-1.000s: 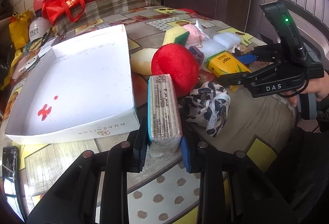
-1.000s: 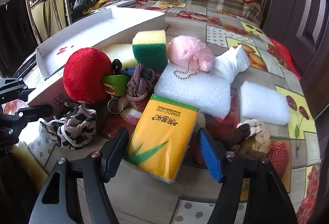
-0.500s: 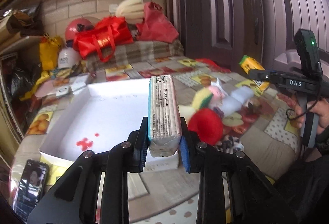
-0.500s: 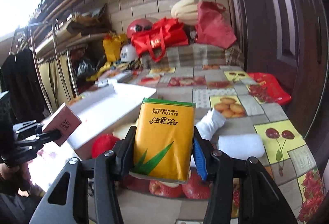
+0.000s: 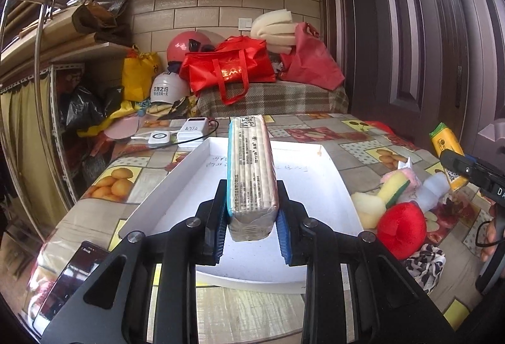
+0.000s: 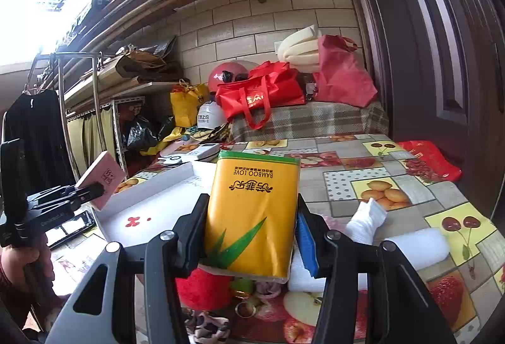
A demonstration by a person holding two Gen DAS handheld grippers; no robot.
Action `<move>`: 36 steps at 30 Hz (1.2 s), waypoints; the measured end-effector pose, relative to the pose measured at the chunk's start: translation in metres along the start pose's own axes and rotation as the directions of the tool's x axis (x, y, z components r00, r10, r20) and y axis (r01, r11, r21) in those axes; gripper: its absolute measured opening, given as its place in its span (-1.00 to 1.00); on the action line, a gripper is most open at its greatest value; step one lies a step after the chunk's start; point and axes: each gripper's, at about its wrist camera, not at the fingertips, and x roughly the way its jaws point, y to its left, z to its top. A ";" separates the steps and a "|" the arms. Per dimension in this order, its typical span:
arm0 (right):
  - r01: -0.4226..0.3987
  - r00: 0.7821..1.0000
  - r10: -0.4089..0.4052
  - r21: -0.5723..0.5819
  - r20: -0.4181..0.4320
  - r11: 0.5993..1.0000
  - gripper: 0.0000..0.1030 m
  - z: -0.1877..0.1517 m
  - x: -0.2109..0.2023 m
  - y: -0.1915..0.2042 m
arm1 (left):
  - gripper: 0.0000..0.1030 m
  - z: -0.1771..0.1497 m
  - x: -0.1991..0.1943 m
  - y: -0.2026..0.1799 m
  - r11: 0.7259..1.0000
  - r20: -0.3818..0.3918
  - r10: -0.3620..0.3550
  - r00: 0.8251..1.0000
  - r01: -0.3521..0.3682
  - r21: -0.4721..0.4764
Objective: Organize soft objects
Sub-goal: 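Carry both packs over the white tray and open both grippers to drop them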
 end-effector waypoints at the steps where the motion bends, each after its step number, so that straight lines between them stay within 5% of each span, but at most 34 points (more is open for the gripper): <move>1: -0.014 1.000 0.014 -0.001 -0.009 1.000 -0.02 0.000 0.003 0.007 | -0.49 0.001 0.002 0.000 1.000 0.000 0.004 1.000 -0.004 0.001; 14: -0.173 0.985 0.169 -0.123 -0.045 0.977 -0.03 -0.003 0.034 0.090 | -0.49 0.004 0.046 0.017 0.998 -0.046 0.062 0.997 -0.062 -0.014; 23: -0.149 0.983 0.140 -0.080 -0.116 0.986 -0.03 -0.002 0.080 0.098 | -0.49 0.006 0.080 0.025 0.999 -0.151 0.033 0.988 -0.035 -0.015; 33: -0.111 0.977 0.094 -0.080 -0.193 0.991 0.05 -0.008 0.117 0.109 | -0.46 0.010 0.098 0.046 0.992 -0.198 0.085 0.976 -0.103 -0.080; 34: -0.105 0.977 0.087 -0.087 -0.192 0.991 0.23 -0.008 0.116 0.110 | -0.33 0.009 0.098 0.049 0.989 -0.197 0.092 0.976 -0.112 -0.094; 35: -0.103 0.979 0.084 -0.092 -0.184 0.991 0.55 -0.008 0.113 0.111 | 0.19 0.010 0.096 0.051 0.988 -0.192 0.094 0.977 -0.116 -0.104; 36: -0.098 0.982 0.081 -0.092 -0.173 0.991 0.65 -0.008 0.111 0.111 | 0.51 0.010 0.094 0.052 0.986 -0.186 0.104 0.977 -0.126 -0.109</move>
